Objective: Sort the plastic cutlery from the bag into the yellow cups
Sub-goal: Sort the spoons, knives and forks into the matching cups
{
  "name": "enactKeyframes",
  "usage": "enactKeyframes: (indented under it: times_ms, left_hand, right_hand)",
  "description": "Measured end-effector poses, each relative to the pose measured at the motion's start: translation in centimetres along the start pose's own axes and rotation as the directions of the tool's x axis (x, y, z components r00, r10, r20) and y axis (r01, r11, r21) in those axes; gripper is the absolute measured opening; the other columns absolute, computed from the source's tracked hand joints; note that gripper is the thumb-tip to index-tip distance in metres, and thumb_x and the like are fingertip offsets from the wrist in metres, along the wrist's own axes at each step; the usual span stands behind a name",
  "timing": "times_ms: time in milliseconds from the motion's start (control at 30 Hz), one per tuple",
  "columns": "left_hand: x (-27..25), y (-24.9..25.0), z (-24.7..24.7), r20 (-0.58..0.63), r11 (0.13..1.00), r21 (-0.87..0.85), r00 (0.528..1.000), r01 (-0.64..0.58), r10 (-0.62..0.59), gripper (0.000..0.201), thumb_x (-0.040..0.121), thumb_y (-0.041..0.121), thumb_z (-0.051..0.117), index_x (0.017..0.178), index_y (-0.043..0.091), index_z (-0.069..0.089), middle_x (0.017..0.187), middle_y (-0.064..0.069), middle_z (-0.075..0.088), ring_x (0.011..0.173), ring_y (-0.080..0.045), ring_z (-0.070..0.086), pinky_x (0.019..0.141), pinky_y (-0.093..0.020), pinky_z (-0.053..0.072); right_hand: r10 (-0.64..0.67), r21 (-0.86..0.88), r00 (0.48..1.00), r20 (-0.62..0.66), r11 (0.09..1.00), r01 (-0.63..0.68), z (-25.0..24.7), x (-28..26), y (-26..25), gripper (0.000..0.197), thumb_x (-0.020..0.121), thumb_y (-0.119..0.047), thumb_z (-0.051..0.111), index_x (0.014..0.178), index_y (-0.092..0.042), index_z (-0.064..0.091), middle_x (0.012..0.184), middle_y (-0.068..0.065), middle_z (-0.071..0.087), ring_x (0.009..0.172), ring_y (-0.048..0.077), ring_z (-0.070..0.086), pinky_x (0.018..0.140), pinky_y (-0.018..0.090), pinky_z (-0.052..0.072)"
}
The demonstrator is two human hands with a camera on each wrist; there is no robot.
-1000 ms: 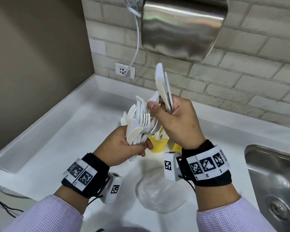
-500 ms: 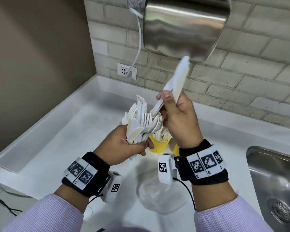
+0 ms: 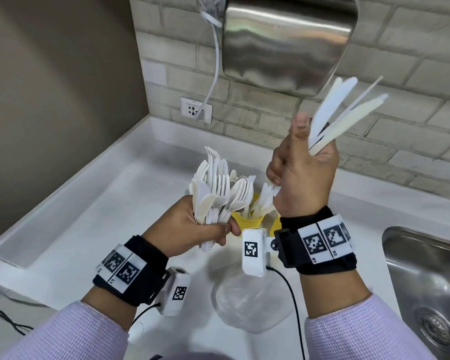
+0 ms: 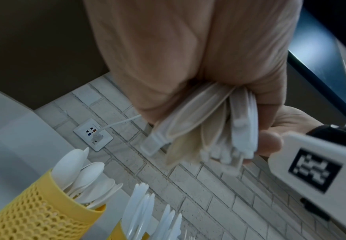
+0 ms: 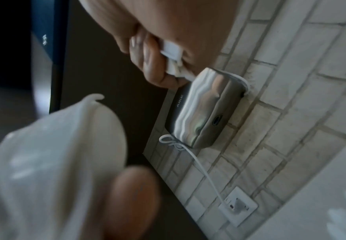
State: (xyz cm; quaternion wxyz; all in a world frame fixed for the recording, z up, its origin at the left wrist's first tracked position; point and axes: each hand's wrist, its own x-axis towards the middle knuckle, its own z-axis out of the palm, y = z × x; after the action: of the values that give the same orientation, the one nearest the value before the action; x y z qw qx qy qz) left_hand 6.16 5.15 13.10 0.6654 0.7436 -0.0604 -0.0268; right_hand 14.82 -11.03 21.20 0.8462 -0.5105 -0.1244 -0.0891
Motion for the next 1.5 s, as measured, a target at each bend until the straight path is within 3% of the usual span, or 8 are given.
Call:
enactKeyframes:
  times_ms: [300, 500, 633, 900, 1000, 1167, 1333, 1500]
  left_hand:
    - [-0.1, 0.3, -0.1, 0.010, 1.000, -0.006, 1.000, 0.007, -0.007, 0.013, 0.091, -0.007, 0.065, 0.099, 0.001, 0.071, 0.092, -0.016, 0.076, 0.068, -0.025, 0.065, 0.070, -0.039, 0.055]
    - [-0.1, 0.4, 0.0, -0.005, 1.000, 0.011, 1.000, -0.001, 0.001, 0.016, 0.092, -0.008, 0.065, 0.096, 0.006, 0.072, 0.091, -0.018, 0.076, 0.068, -0.026, 0.065, 0.071, -0.038, 0.055]
    - [0.0, 0.2, 0.0, -0.028, 1.000, -0.005, 1.000, 0.010, -0.011, 0.017, 0.092, -0.009, 0.064, 0.104, 0.001, 0.070, 0.092, -0.016, 0.076, 0.069, -0.027, 0.065, 0.073, -0.048, 0.056]
    - [-0.3, 0.6, 0.2, -0.011, 1.000, -0.013, 1.000, 0.017, -0.017, 0.023, 0.088, 0.002, 0.065, 0.111, 0.003, 0.069, 0.095, -0.013, 0.077, 0.070, -0.027, 0.065, 0.076, -0.051, 0.056]
    - [-0.3, 0.8, 0.3, -0.011, 1.000, -0.011, 1.000, 0.018, -0.018, 0.025, 0.087, 0.004, 0.066, 0.112, 0.003, 0.069, 0.095, -0.014, 0.077, 0.070, -0.027, 0.065, 0.076, -0.052, 0.056]
    - [-0.3, 0.9, 0.2, -0.006, 1.000, -0.007, 1.000, 0.018, -0.018, 0.021, 0.084, 0.017, 0.070, 0.104, 0.015, 0.073, 0.096, -0.018, 0.076, 0.071, -0.029, 0.065, 0.074, -0.063, 0.054]
    - [-0.3, 0.9, 0.1, -0.009, 1.000, -0.007, 1.000, 0.008, -0.008, 0.020, 0.083, 0.020, 0.071, 0.103, 0.019, 0.074, 0.094, -0.024, 0.073, 0.070, -0.030, 0.065, 0.071, -0.069, 0.051]
    - [-0.4, 0.8, 0.0, -0.001, 1.000, -0.002, 1.000, 0.009, -0.009, 0.023, 0.084, 0.020, 0.070, 0.106, 0.017, 0.073, 0.094, -0.021, 0.074, 0.071, -0.027, 0.066, 0.073, -0.065, 0.053]
  right_hand:
    - [0.269, -0.533, 0.809, 0.523, 0.843, 0.064, -1.1, 0.7, -1.2, 0.008, 0.092, -0.011, 0.070, 0.094, -0.004, 0.074, 0.043, -0.013, 0.048, 0.034, 0.005, 0.036, 0.039, 0.018, 0.030]
    - [0.347, -0.615, 0.750, 0.563, 0.782, 0.099, -1.4, 0.7, -1.6, 0.009, 0.094, 0.003, 0.067, 0.087, 0.002, 0.071, 0.047, -0.018, 0.057, 0.042, -0.001, 0.053, 0.047, 0.006, 0.037]
    - [0.235, -0.577, 0.775, 0.587, 0.792, 0.197, -1.5, 1.0, -1.0, 0.011, 0.096, -0.008, 0.070, 0.087, -0.004, 0.075, 0.073, -0.007, 0.073, 0.065, 0.005, 0.065, 0.066, 0.020, 0.051]
    - [0.047, -0.471, 0.900, 0.433, 0.863, 0.181, -1.4, 1.9, -0.4, 0.024, 0.101, -0.028, 0.061, 0.100, -0.004, 0.063, 0.057, -0.020, 0.054, 0.050, -0.002, 0.051, 0.055, 0.008, 0.036]
    - [0.124, -0.525, 0.852, 0.509, 0.829, 0.193, -1.4, 1.6, -0.8, 0.019, 0.102, -0.015, 0.063, 0.096, 0.003, 0.064, 0.065, -0.007, 0.061, 0.048, 0.000, 0.053, 0.050, 0.006, 0.037]
    - [0.411, -0.582, 0.710, 0.571, 0.813, -0.003, -1.2, 0.4, -1.7, 0.023, 0.104, -0.004, 0.054, 0.099, 0.015, 0.065, 0.041, -0.015, 0.053, 0.034, -0.002, 0.050, 0.040, 0.006, 0.034]
    - [0.283, -0.534, 0.807, 0.518, 0.844, 0.047, -1.0, 0.5, -0.7, 0.030, 0.107, -0.017, 0.053, 0.100, 0.007, 0.069, 0.049, -0.018, 0.059, 0.036, 0.002, 0.045, 0.043, 0.009, 0.033]
    - [0.069, -0.361, 0.969, 0.236, 0.932, 0.021, -0.1, 1.1, 0.3, 0.027, 0.109, -0.026, 0.047, 0.096, -0.005, 0.056, 0.076, 0.010, 0.076, 0.039, 0.016, 0.042, 0.042, 0.028, 0.039]
